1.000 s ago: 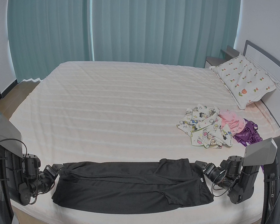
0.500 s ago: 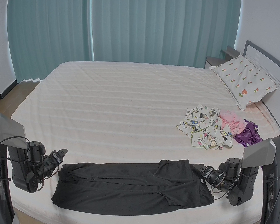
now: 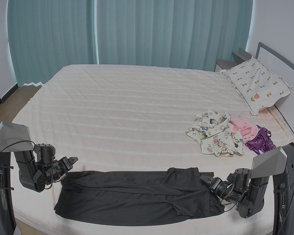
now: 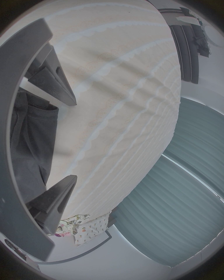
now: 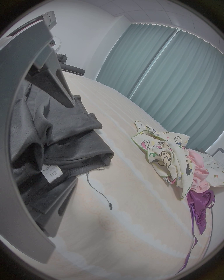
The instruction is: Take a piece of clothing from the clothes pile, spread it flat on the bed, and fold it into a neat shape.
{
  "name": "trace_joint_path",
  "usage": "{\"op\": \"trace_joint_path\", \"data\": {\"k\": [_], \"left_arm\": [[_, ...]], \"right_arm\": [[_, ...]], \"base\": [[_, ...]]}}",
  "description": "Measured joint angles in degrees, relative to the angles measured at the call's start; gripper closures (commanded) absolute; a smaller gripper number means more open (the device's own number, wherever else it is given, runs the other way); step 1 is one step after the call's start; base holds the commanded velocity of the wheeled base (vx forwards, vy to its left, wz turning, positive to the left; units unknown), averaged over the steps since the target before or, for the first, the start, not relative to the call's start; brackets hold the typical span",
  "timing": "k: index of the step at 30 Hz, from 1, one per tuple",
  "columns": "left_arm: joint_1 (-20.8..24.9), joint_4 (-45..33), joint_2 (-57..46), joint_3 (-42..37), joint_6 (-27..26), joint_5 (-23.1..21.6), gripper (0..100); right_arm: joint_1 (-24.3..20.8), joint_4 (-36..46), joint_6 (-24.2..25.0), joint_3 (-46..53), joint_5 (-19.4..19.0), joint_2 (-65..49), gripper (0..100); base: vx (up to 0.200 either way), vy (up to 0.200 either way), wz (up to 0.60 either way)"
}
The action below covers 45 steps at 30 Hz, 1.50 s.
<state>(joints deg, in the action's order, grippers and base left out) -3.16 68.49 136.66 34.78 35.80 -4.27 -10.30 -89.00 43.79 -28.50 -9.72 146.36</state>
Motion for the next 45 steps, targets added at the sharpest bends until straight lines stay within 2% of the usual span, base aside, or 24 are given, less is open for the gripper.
{"op": "trace_joint_path", "data": {"k": [13,14,26,35,45], "left_arm": [[1.07,-2.36,0.22,-3.17,-3.89,-0.49,0],[1.12,-2.39,0.28,-3.11,-3.95,-0.49,100],[-0.23,-2.00,1.02,-2.10,-3.54,0.17,100],[-1.66,-0.04,0.69,-2.51,-0.15,0.99,100],[-3.69,1.96,0.06,-2.47,0.40,1.37,100]], "right_arm": [[-0.06,0.00,-0.13,-0.07,0.00,0.28,0],[-0.06,0.00,-0.13,-0.07,0.01,0.30,0],[-0.13,0.00,-0.17,-0.07,0.09,0.48,0],[-0.41,0.00,-0.20,-0.11,0.68,0.57,0],[-0.48,0.00,-0.20,-0.16,0.69,0.80,0]], "base": [[0.000,0.000,0.00],[0.000,0.000,0.00],[0.000,0.000,0.00],[0.000,0.000,0.00],[0.000,0.000,0.00]]}}
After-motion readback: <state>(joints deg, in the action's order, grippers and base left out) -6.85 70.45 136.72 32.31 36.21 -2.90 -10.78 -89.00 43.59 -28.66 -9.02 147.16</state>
